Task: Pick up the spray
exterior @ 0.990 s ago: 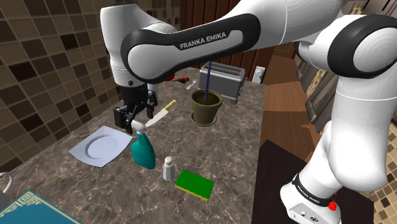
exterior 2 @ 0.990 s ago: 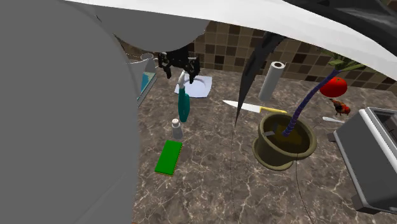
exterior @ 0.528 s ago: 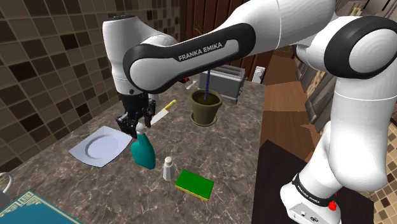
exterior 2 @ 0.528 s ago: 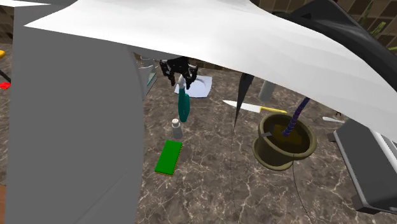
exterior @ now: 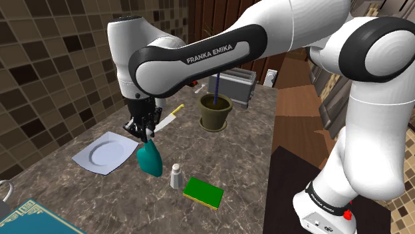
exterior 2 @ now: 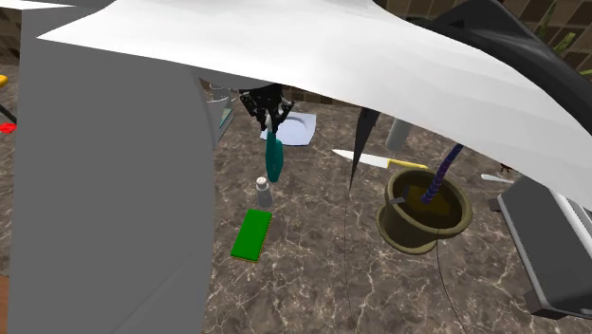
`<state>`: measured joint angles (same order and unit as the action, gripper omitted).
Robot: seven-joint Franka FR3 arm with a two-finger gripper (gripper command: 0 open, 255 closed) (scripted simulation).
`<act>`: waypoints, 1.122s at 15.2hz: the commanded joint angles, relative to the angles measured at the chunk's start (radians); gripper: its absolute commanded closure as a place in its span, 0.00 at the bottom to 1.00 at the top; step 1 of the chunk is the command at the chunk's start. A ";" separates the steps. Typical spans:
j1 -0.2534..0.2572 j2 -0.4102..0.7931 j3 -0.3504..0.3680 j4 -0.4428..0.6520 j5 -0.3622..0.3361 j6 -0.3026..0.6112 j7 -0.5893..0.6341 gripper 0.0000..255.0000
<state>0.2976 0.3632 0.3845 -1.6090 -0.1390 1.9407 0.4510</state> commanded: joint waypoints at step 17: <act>0.008 -0.021 0.008 0.175 0.013 -0.194 -0.010 1.00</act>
<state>0.3059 0.3440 0.3921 -1.4405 -0.1271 1.7547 0.4417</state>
